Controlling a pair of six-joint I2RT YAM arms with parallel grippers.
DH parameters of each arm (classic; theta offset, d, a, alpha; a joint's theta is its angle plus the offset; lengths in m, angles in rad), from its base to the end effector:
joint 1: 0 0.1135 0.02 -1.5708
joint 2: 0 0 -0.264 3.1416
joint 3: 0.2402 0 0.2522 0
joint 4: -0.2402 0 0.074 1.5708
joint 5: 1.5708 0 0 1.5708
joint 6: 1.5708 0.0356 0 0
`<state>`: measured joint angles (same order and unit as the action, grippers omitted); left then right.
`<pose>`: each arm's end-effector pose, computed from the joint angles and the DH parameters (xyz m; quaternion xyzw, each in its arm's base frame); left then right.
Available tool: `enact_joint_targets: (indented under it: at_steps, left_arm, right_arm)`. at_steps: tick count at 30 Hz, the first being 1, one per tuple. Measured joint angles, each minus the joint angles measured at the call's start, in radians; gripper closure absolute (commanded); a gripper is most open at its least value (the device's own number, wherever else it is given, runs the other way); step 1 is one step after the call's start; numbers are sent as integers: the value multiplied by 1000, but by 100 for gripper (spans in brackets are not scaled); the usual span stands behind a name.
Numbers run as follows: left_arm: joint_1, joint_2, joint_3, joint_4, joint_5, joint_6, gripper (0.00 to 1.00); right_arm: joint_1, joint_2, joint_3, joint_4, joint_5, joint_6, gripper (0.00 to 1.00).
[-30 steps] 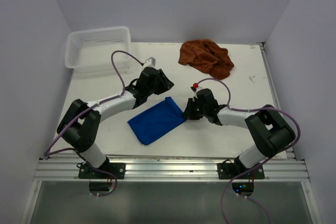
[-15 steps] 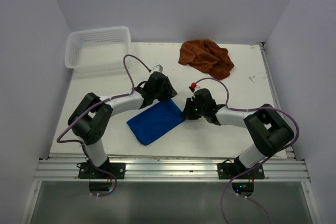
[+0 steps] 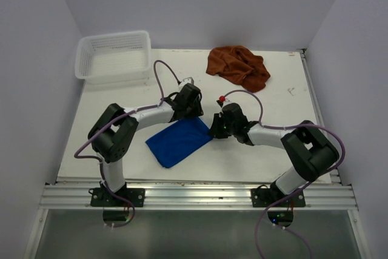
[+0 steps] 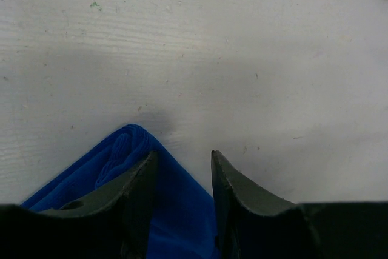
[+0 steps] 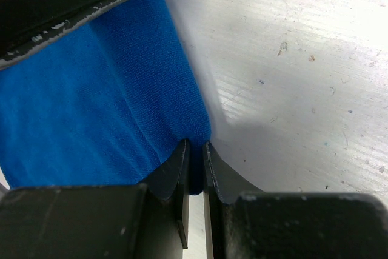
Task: Roll the towels
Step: Roll the towel
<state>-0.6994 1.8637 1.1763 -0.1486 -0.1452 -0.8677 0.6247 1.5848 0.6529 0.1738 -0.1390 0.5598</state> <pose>0.3070 -0.2515 0.1762 -0.1042 0.9253 -0.2049 0.3016 0.2382 0.1779 0.1415 -0.0572 0.9150 0.2730 0.2915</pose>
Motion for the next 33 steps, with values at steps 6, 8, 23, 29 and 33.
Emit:
enact_joint_targets:
  at_steps: [6, 8, 23, 29, 33]
  left_arm:
    - [-8, -18, -5, -5, -32, 13, 57]
    - [-11, -40, -16, -2, -40, 14, 57]
    - [-28, -89, -18, -17, -84, 28, 57]
    - [-29, -88, -31, -28, -103, 43, 57]
    - [-28, -71, -31, -25, -103, 47, 57]
  right_arm:
    - [15, 10, 7, 8, 18, 0, 100]
    - [17, 12, 9, 10, 21, 0, 100]
    - [25, 13, 10, 11, 36, 0, 100]
    - [28, 23, 16, 16, 36, 0, 100]
    - [31, 29, 20, 24, 36, 1, 100]
